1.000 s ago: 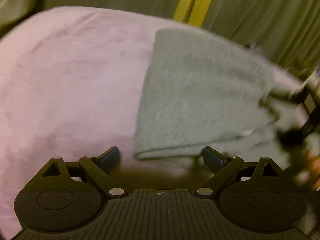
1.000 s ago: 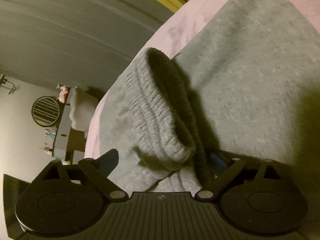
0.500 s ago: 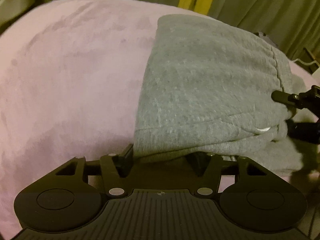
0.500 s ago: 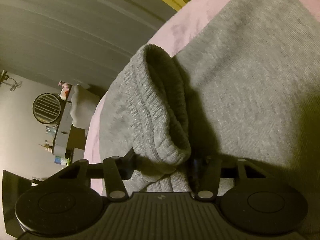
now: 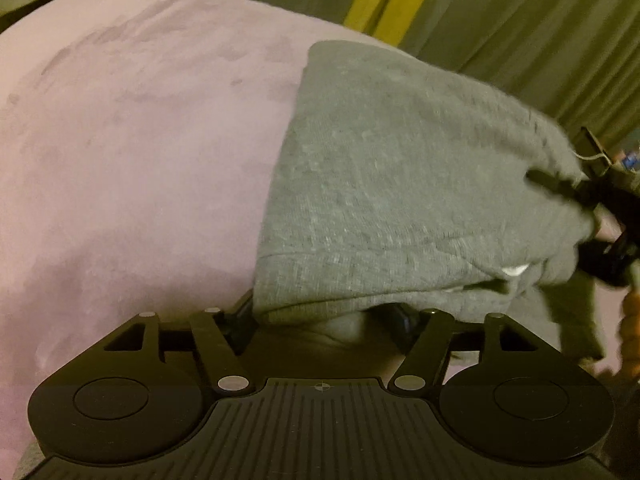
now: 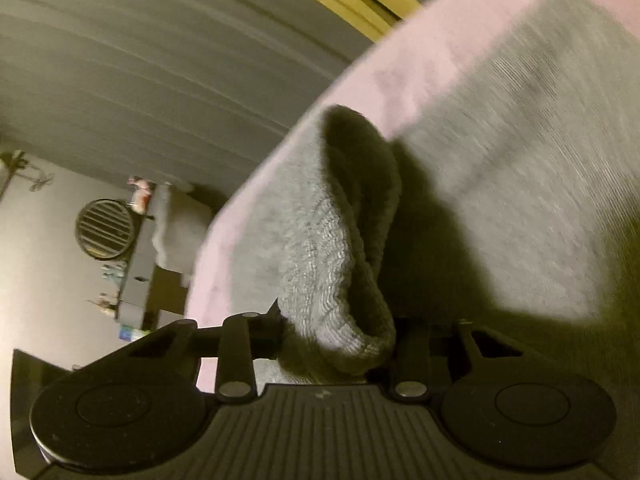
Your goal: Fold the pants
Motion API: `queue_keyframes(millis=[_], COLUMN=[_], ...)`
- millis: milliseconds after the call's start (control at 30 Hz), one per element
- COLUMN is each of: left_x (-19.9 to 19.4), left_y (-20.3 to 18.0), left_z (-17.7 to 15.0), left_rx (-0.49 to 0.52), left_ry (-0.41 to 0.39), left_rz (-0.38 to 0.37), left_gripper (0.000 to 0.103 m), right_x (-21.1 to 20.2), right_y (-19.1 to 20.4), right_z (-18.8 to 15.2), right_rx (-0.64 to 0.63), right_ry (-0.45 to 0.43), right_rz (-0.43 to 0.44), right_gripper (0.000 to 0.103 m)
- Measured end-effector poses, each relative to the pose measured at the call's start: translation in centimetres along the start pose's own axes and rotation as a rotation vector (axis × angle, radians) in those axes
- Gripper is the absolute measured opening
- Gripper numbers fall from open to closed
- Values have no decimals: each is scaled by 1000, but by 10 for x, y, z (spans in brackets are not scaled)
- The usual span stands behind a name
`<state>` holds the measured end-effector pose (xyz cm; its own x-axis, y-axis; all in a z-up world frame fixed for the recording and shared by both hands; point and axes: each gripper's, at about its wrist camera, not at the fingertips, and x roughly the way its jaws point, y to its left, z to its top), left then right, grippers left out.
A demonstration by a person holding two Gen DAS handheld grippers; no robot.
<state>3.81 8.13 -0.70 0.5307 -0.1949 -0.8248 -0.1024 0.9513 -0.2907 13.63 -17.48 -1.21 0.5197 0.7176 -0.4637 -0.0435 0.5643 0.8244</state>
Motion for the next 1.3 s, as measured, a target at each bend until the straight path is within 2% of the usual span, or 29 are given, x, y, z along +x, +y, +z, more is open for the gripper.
queue_keyframes(millis=[133,233,300,333,367,433,500,567,733,900,1000,1033,1067,1100,1133,1167,1233,1267,1300], left_x=[0,4,10,11,11,10,7,2,-3,0,-3,-6,-7,-10,-15,-18,-28,-32,-37], left_y=[-19,-35,-37,-34,-31,-26,-26,-30,-37,-38,-35,-33,-30,-28,-27,-26,-27,-28,-29], left_z=[-2,-5,-4,-3,-2,0,-1,-2,-3,1,-3,-3,1,3,4,5,7,10,15], left_rx=[107,187,187,170,148,106,98,112,139,132,128,120,109,99,96,98,101,94,84], left_ry=[-11,-14,3,6,0,-8,-26,-63,-90,-88,-76,-76,-74,-75,-80,-84,-101,-117,-138], left_rz=[29,108,157,151,134,101,80,60,46,40,59,60,61,58,51,43,20,7,-12], left_gripper=[80,79,70,69,63,55,43,40,39,39,48,51,58,66,68,72,82,86,86], right_x=[-19,-31,-39,-45,-48,-55,-66,-77,-105,-112,-111,-109,-107,-107,-109,-112,-117,-117,-116], right_y=[35,51,56,56,55,55,49,40,6,-4,-9,-10,-13,-16,-19,-21,-26,-28,-31], right_z=[8,15,18,23,25,24,25,26,24,23,21,22,24,24,23,23,24,26,27], right_rx=[-50,-61,-47,-38,-31,-26,-28,-20,-1,-43,-82,-97,-110,-120,-129,-143,-162,-156,-142], right_ry=[-49,-76,-88,-95,-99,-118,-139,-159,-177,-168,-157,-146,-131,-129,-134,-150,-179,-184,-182], right_rz=[90,150,175,183,187,181,171,148,53,6,-27,-64,-129,-204,-260,-298,-332,-338,-334], right_gripper=[35,35,35,35,35,35,35,35,35,35,36,42,45,54,65,69,84,87,92])
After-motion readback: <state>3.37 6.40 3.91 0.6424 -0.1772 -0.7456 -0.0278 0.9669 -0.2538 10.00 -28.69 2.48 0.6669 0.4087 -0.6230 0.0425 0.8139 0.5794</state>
